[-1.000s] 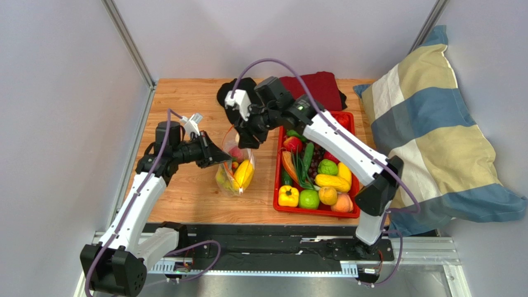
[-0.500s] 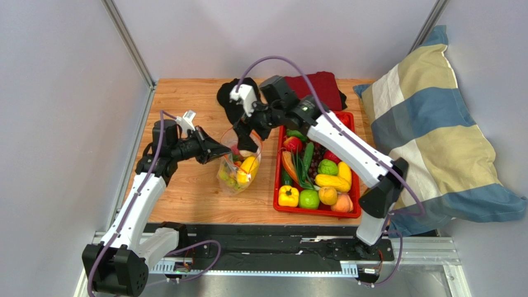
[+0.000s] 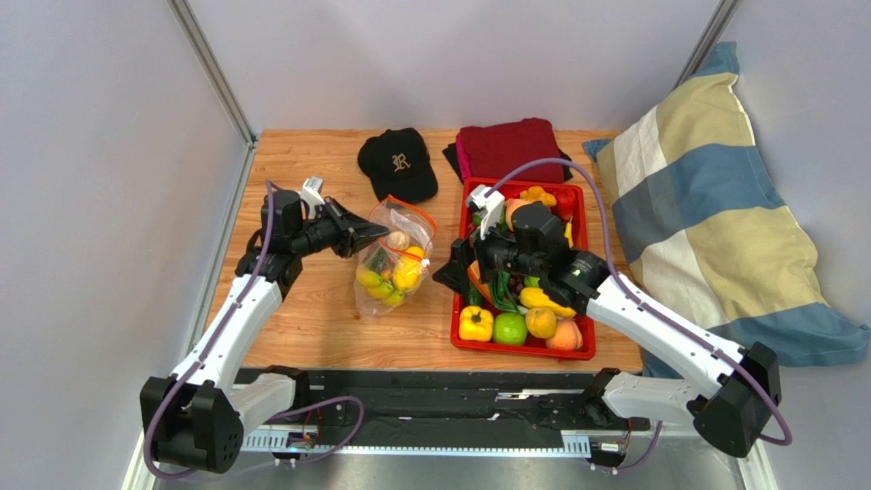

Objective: Place the food in the zip-top bag and seal the zipper
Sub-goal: Zip the zipper food storage bag at the center of the board.

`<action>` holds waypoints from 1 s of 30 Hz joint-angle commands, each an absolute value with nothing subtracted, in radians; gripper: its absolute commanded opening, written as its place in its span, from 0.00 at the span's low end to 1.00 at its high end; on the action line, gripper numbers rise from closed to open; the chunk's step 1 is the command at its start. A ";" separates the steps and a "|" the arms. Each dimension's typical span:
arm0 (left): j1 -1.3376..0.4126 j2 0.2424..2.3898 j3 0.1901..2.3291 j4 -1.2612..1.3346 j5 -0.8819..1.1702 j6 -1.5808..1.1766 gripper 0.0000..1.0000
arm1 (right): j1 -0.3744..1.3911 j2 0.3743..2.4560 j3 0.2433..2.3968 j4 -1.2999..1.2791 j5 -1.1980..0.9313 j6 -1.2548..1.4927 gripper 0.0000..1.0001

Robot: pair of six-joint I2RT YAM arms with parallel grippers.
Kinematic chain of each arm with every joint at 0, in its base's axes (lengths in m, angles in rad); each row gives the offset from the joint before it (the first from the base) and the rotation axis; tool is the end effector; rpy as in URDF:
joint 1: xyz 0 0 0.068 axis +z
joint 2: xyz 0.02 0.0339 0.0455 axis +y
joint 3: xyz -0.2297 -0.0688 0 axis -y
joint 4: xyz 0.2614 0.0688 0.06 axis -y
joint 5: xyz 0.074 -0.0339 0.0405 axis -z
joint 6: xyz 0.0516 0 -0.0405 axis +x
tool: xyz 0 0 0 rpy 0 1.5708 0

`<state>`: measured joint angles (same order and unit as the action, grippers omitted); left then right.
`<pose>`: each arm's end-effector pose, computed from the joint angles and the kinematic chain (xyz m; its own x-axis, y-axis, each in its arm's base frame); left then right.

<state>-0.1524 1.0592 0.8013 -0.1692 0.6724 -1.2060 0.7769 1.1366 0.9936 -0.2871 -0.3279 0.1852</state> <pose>0.2716 -0.0742 0.2578 -0.7805 -0.6195 -0.0837 -0.1402 0.3039 -0.9423 0.2039 0.2238 0.2928 -0.4529 -0.2008 -0.8687 -0.8028 0.5157 0.2994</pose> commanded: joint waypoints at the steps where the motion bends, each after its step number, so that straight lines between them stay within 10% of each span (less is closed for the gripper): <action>1: -0.158 1.063 0.785 -0.074 0.657 -1.281 0.00 | 0.810 1.181 0.945 -0.049 -0.276 0.327 0.97; 11: -0.160 1.060 0.762 -0.057 0.637 -1.304 0.00 | 0.856 1.339 0.988 0.063 -0.308 0.380 0.72; 20: -0.143 1.011 0.730 -0.077 0.660 -1.287 0.00 | 0.854 1.348 1.012 0.005 -0.235 0.307 0.00; 26: -0.100 0.893 0.736 -0.211 0.705 -1.106 0.01 | 0.825 1.302 1.031 -0.044 -0.316 0.115 0.00; 30: -0.034 0.776 0.811 -0.386 0.783 -0.726 0.24 | 0.813 1.269 1.060 -0.132 -0.499 -0.154 0.00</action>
